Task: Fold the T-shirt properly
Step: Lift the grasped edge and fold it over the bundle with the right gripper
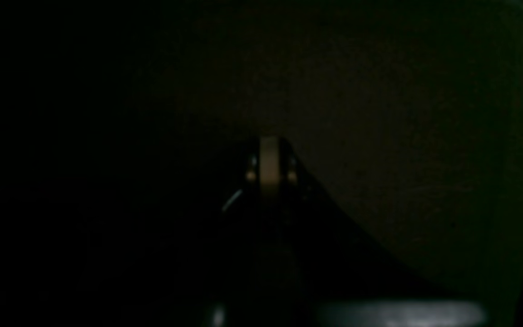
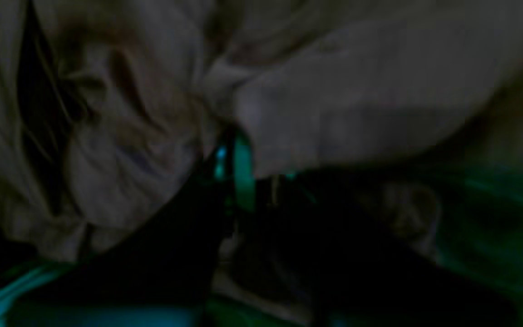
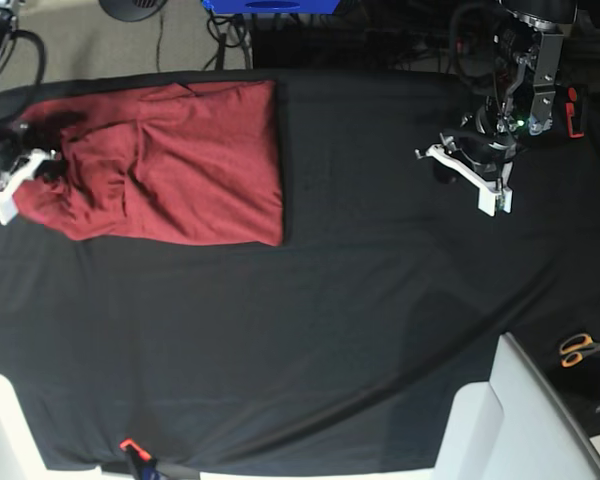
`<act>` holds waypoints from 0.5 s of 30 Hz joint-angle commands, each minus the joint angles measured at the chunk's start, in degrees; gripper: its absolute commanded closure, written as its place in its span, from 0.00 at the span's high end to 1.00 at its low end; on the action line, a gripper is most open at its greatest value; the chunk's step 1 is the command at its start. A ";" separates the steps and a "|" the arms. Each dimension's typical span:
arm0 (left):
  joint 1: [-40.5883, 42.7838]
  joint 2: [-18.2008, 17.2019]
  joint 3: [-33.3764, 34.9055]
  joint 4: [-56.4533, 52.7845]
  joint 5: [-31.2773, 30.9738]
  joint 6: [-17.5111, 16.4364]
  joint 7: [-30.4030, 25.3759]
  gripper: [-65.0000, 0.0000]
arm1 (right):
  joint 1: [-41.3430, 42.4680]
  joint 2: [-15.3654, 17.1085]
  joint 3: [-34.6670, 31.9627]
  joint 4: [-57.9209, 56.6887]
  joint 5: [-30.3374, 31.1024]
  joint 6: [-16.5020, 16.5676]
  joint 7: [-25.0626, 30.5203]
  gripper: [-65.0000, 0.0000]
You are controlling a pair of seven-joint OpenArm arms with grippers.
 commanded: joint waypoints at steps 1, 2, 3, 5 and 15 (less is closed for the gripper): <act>0.18 -0.34 -0.02 0.04 0.41 0.13 1.69 0.00 | -0.03 -1.17 -1.23 0.74 -1.05 1.37 -4.52 0.00; 0.18 -0.34 -0.02 0.04 0.41 0.13 1.69 0.00 | -0.03 -1.35 -1.23 2.41 -1.05 1.37 -4.78 0.01; 0.18 -0.34 0.07 0.04 0.41 0.13 1.69 0.00 | -0.38 -1.44 -1.23 5.05 -1.05 1.37 -4.87 0.01; 0.18 -0.34 -0.02 0.04 0.41 0.13 1.69 0.00 | -1.17 -1.61 -1.40 10.76 -0.97 1.37 -6.10 0.01; 0.18 -0.34 -0.02 0.04 0.41 0.13 1.69 0.00 | -3.81 -7.50 -1.84 33.62 -1.14 1.37 -16.12 0.01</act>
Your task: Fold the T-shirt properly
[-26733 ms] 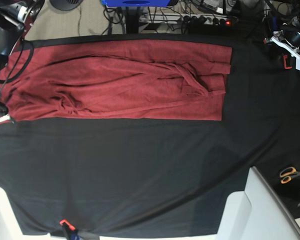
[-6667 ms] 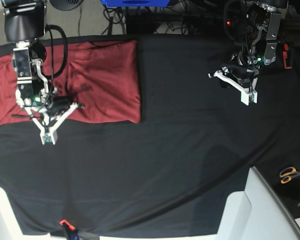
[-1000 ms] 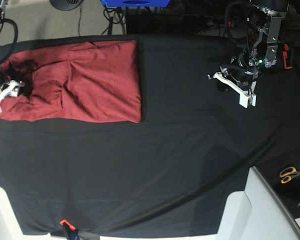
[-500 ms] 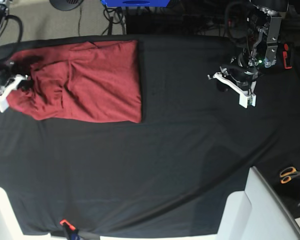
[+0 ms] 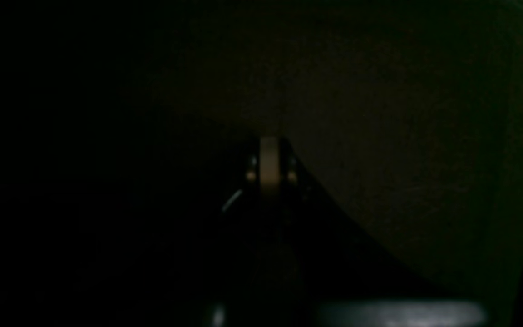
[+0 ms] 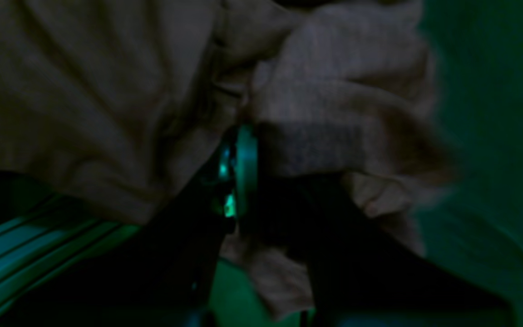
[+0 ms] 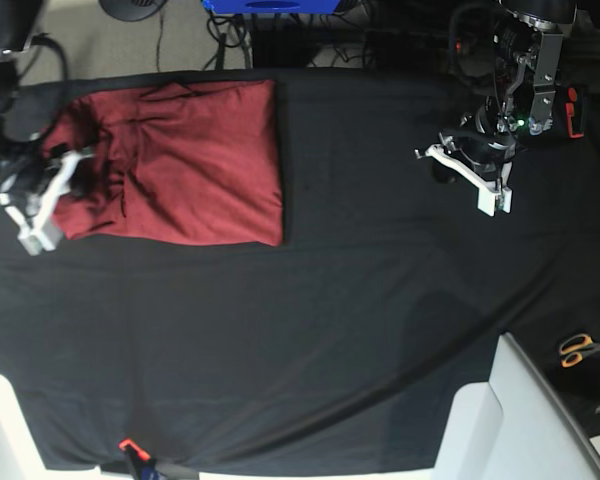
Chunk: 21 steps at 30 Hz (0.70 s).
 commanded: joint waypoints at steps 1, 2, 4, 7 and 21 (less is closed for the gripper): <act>0.18 -0.38 -0.02 0.04 0.60 0.33 1.67 0.00 | 0.61 0.41 0.26 2.30 1.11 0.30 0.38 0.01; 0.18 -0.38 -0.02 0.04 0.60 0.33 1.67 0.00 | 0.70 -0.21 0.08 3.62 1.11 0.30 0.29 0.01; 0.18 -0.38 -0.02 0.04 0.60 0.33 1.67 0.00 | 0.52 -0.74 -2.03 5.91 1.11 0.30 0.29 0.01; 0.18 -0.38 -0.02 0.04 0.60 0.33 1.67 0.00 | -0.18 -0.74 -7.48 8.37 1.11 0.30 0.91 0.01; 2.46 -2.93 -0.10 1.36 0.69 -2.83 -0.27 0.00 | -0.71 -1.62 -21.72 9.16 1.46 -11.79 4.51 0.01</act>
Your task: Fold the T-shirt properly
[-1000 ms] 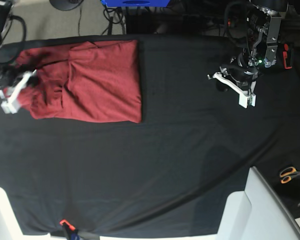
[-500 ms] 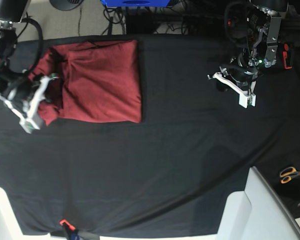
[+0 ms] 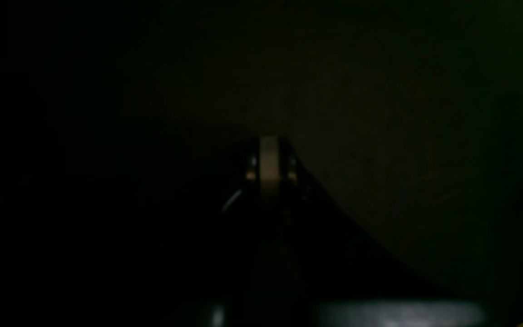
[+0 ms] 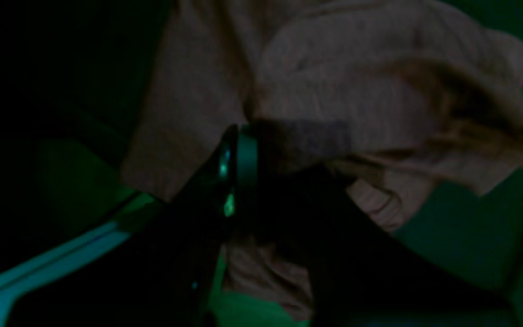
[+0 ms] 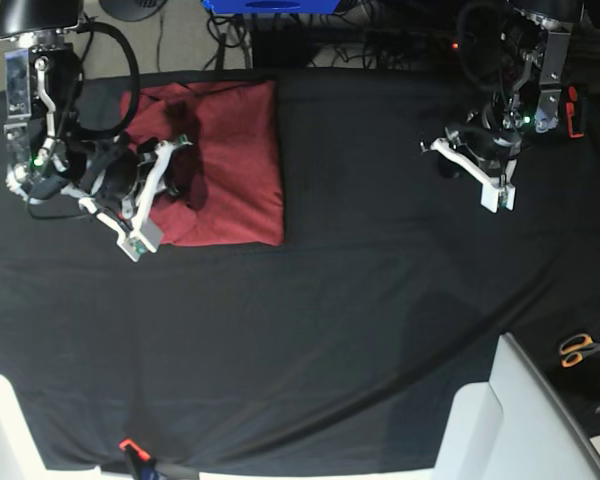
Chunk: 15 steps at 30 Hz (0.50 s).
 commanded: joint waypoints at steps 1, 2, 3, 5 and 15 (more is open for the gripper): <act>1.38 -1.41 -0.26 1.26 0.47 -0.72 -1.41 0.00 | 0.69 0.50 -0.59 0.72 1.07 -0.32 1.08 0.01; 2.52 -1.67 -0.26 1.87 1.18 -1.07 -3.26 0.00 | 0.86 0.06 -1.20 0.64 1.07 -1.02 1.08 0.01; 3.22 -1.67 -0.26 2.40 2.14 -1.16 -4.40 0.00 | 0.86 -0.55 -1.38 0.64 0.80 -1.55 1.08 0.01; 4.45 -1.67 -0.26 3.28 5.13 -1.16 -5.54 0.00 | 0.95 -1.43 -1.47 0.20 0.71 -2.17 1.08 0.01; 5.68 -1.32 -0.26 3.54 7.77 -1.33 -5.54 0.00 | 2.36 -3.45 -1.47 -4.73 0.71 -2.34 1.08 0.01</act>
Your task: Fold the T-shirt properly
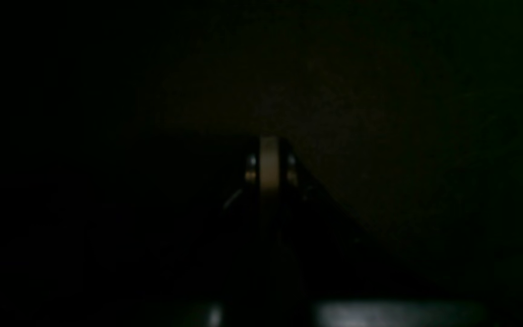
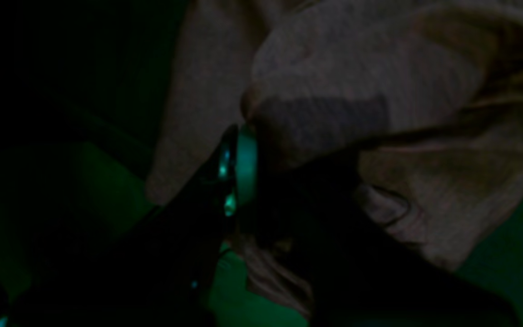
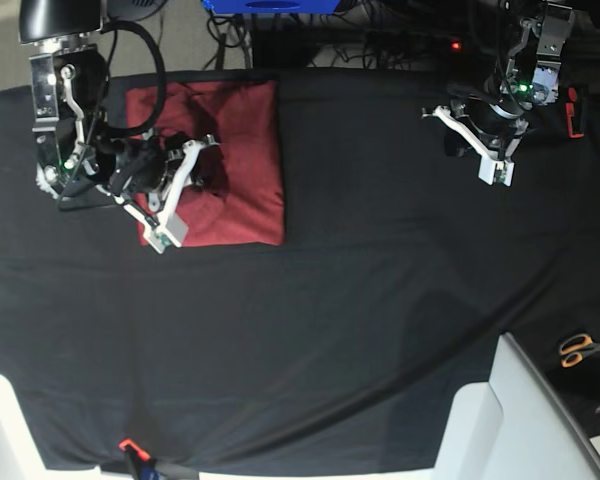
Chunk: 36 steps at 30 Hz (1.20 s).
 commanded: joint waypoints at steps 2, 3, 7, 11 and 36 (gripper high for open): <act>0.15 -0.40 -0.26 0.72 -0.03 -0.07 -0.04 0.00 | 1.36 0.39 0.48 0.89 1.24 0.30 0.90 0.01; 0.15 -0.31 -0.26 0.72 -0.03 -0.07 -0.04 0.00 | 1.62 0.39 0.48 0.89 1.24 0.30 0.90 0.01; 0.15 -0.31 -0.26 0.72 -0.03 -0.07 -0.12 0.00 | 2.50 -0.84 0.57 0.63 1.24 0.21 0.90 0.03; 0.15 0.13 -0.26 0.72 -0.03 -0.07 -0.12 0.00 | 3.64 -1.72 0.48 -3.42 1.68 0.21 0.46 0.21; -0.46 0.04 -0.34 0.28 0.23 -0.07 -0.12 0.00 | 5.14 -2.68 -14.12 -1.48 1.50 0.39 -1.56 0.47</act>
